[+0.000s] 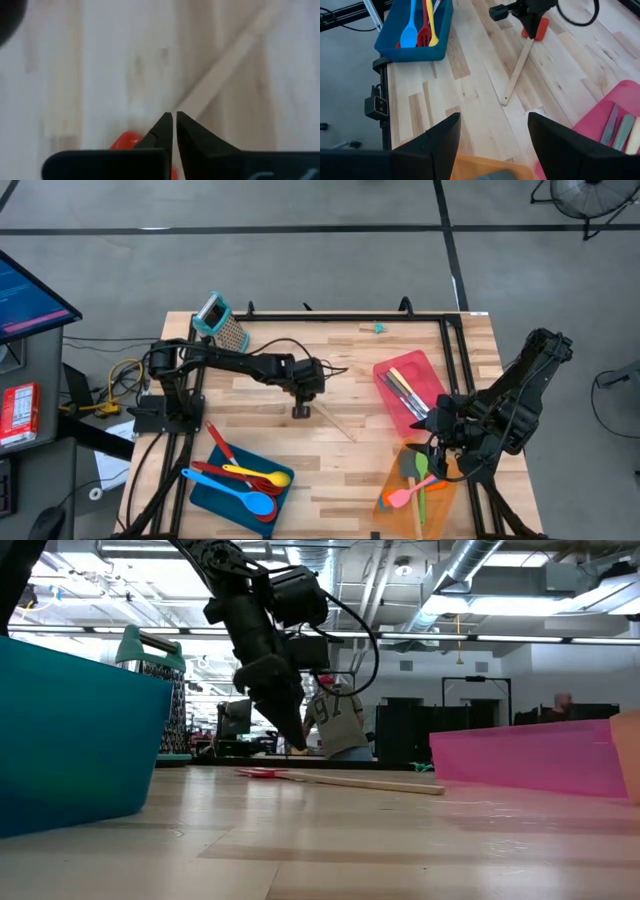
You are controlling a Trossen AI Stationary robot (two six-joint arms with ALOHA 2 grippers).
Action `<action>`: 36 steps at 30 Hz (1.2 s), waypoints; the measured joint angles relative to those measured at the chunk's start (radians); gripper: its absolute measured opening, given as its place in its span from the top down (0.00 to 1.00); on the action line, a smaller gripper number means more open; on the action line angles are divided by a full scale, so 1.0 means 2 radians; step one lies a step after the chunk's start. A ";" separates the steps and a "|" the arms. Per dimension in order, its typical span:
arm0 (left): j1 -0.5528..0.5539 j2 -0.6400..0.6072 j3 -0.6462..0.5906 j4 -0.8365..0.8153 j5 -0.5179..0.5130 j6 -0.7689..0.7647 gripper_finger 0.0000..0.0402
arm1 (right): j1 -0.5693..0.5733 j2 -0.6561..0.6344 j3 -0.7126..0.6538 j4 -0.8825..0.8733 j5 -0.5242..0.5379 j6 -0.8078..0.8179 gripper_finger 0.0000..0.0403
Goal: Pick & Place Kitchen Items
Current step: Put the red spatula into the orange bin
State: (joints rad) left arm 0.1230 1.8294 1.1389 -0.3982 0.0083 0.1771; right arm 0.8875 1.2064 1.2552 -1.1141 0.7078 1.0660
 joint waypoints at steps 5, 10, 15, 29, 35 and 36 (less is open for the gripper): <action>0.000 0.000 0.001 -0.002 0.049 0.092 0.88 | 0.000 0.000 0.000 0.000 0.000 0.000 0.44; 0.001 0.000 0.001 -0.001 0.047 0.145 0.70 | 0.000 0.000 0.000 0.000 0.000 0.000 0.44; 0.001 0.001 0.001 0.001 0.035 0.150 0.54 | 0.000 0.000 0.000 0.000 -0.001 0.000 0.44; 0.002 0.069 0.005 -0.001 0.061 0.168 0.52 | 0.000 0.000 0.000 0.003 -0.002 0.003 0.44; 0.000 0.067 0.006 -0.031 0.026 0.169 0.65 | 0.000 0.000 0.000 0.008 -0.002 0.004 0.44; -0.002 0.067 0.004 -0.031 0.021 0.174 0.69 | 0.000 0.000 0.000 0.008 -0.002 0.003 0.44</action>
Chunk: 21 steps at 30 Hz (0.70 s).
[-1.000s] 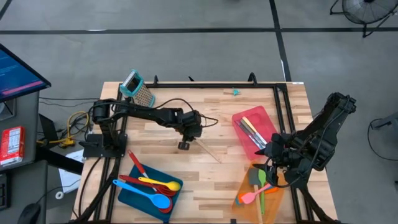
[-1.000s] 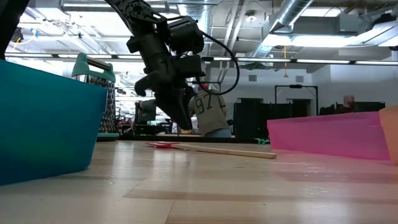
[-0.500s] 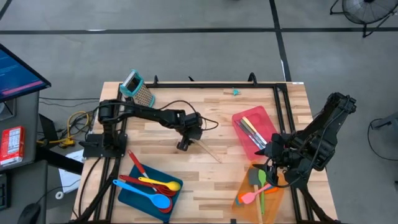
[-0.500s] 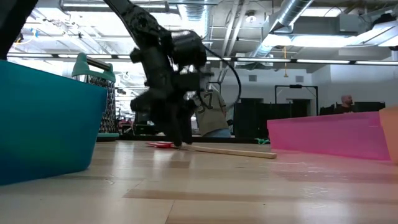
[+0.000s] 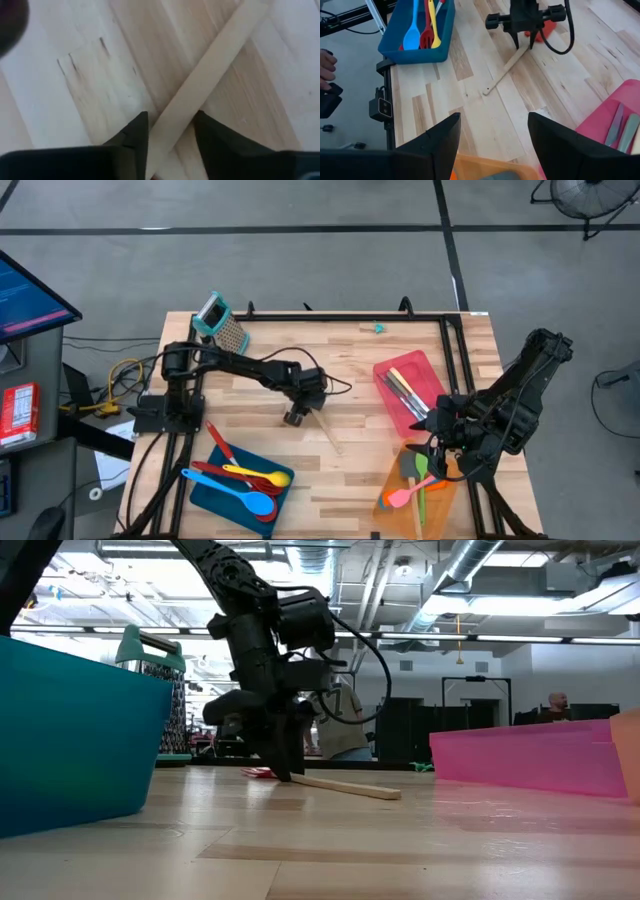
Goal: Pick & Place Kitchen Items
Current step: Put the red spatula into the orange bin
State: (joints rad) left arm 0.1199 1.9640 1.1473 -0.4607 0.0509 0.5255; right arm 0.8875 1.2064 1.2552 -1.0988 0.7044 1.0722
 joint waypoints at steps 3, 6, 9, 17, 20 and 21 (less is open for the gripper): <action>-0.008 0.000 -0.001 0.000 -0.004 0.032 0.80 | 0.000 0.000 0.000 0.000 0.000 0.000 0.44; -0.019 0.000 -0.001 0.004 -0.014 0.053 0.89 | 0.000 0.000 0.000 0.000 0.000 0.000 0.44; -0.029 0.000 -0.001 0.008 -0.032 0.057 0.91 | 0.000 0.000 0.000 0.000 0.001 0.000 0.44; -0.037 -0.007 0.006 0.003 -0.052 0.028 0.90 | 0.000 0.000 0.000 0.000 0.002 0.001 0.44; -0.036 -0.026 0.003 -0.012 -0.046 0.004 0.91 | 0.000 0.000 0.000 0.000 0.002 0.001 0.44; -0.035 -0.036 0.001 -0.026 -0.039 -0.007 0.91 | 0.000 0.000 0.000 0.000 0.002 0.001 0.44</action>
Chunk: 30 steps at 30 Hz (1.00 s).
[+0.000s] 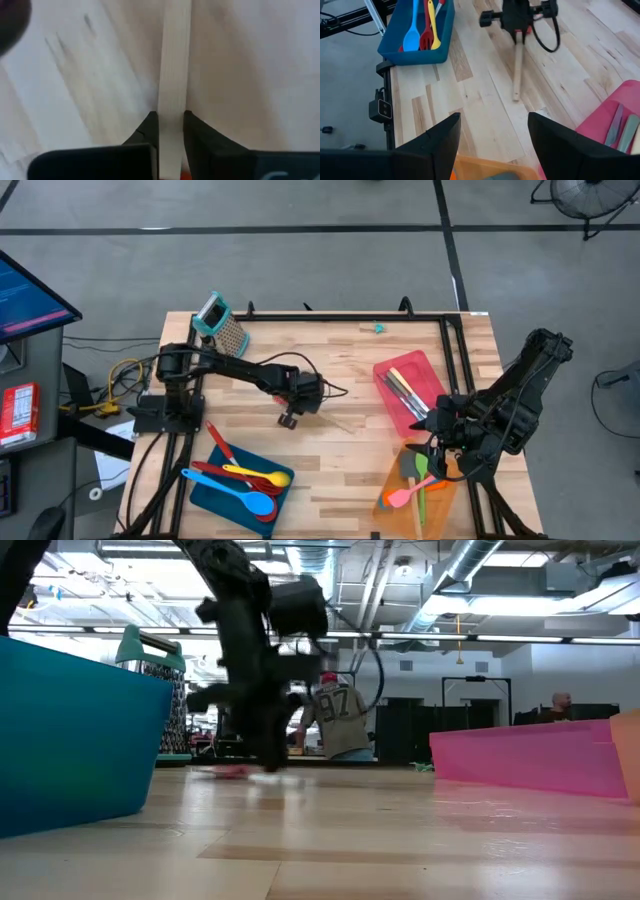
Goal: Pick & Place Kitchen Items
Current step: Put the red spatula into the orange bin
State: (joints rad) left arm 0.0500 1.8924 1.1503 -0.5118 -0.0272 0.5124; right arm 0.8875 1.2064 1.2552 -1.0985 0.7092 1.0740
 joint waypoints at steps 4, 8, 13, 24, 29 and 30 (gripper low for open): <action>0.003 -0.047 0.003 0.016 0.004 -0.041 0.90 | 0.000 0.000 0.000 0.000 0.011 0.000 0.44; 0.005 -0.097 0.002 0.014 0.023 -0.094 0.91 | 0.000 0.000 0.000 0.000 0.020 0.000 0.44; 0.006 -0.183 0.003 0.023 0.059 -0.178 0.91 | 0.000 0.000 0.000 0.000 0.028 -0.002 0.44; 0.006 -0.367 0.004 0.045 0.053 -0.286 1.00 | -0.001 0.000 0.000 -0.001 0.043 -0.005 0.44; 0.006 -0.362 0.004 0.045 -0.011 -0.285 0.99 | -0.020 0.000 0.000 -0.006 0.040 -0.005 0.44; 0.006 -0.351 0.005 0.048 -0.014 -0.279 0.99 | -0.024 0.000 0.000 -0.006 0.040 -0.005 0.44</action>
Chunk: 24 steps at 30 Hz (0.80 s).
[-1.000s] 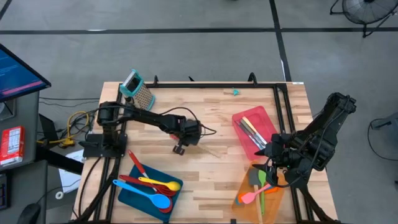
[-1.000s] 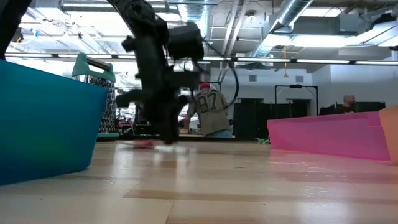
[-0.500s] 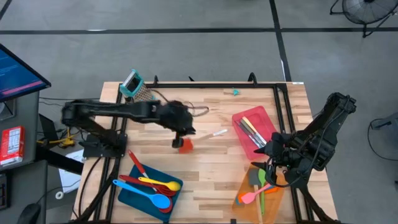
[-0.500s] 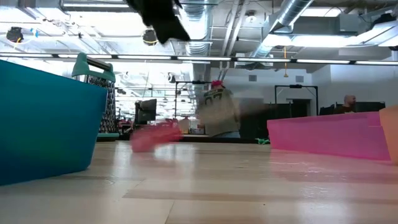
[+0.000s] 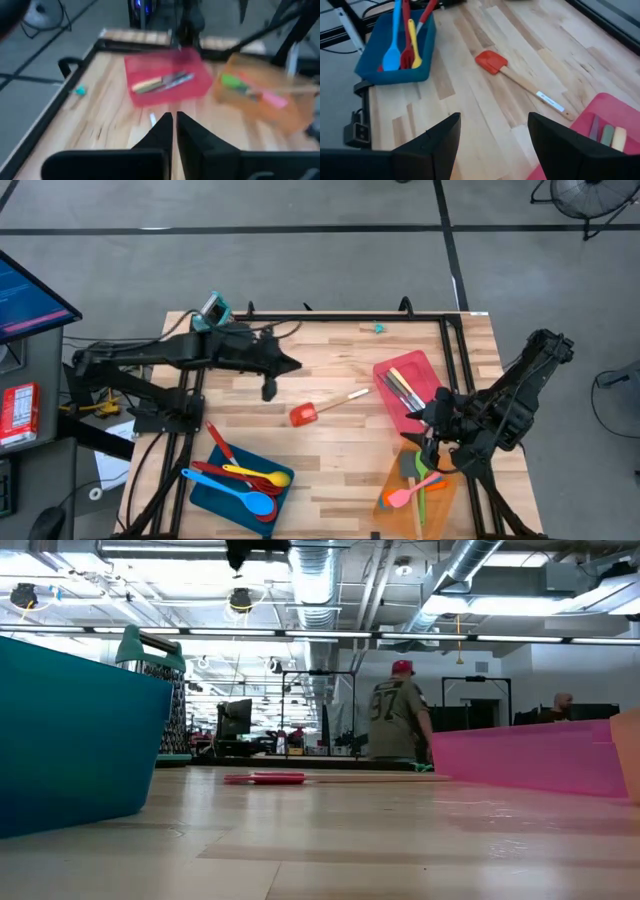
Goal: Pick & Place Kitchen Items
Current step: Put the red spatula into the orange bin
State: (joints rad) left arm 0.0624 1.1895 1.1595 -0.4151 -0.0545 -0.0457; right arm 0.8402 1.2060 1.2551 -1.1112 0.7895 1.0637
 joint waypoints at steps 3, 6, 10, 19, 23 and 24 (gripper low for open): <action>0.000 0.043 0.000 -0.004 0.006 0.007 0.93 | -0.009 0.000 0.000 -0.001 -0.009 0.000 0.44; 0.001 0.097 0.000 -0.010 0.013 0.017 0.84 | -0.015 0.000 0.000 -0.001 -0.036 0.001 0.44; 0.008 0.168 0.000 -0.003 0.013 0.053 0.69 | -0.015 0.000 0.000 0.001 -0.051 0.001 0.44; 0.026 0.305 0.000 0.003 0.043 -0.004 0.39 | -0.015 0.000 0.000 0.000 -0.055 0.001 0.44; 0.022 0.338 0.000 0.017 0.044 -0.001 0.35 | -0.015 0.000 0.000 -0.001 -0.055 0.000 0.44; 0.020 0.342 0.000 0.018 0.044 0.004 0.35 | -0.015 0.000 0.000 -0.002 -0.055 0.000 0.44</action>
State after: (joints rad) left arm 0.1017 1.8734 1.1591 -0.3786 0.0338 -0.0384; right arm 0.8101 1.2060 1.2549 -1.1147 0.6792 1.0634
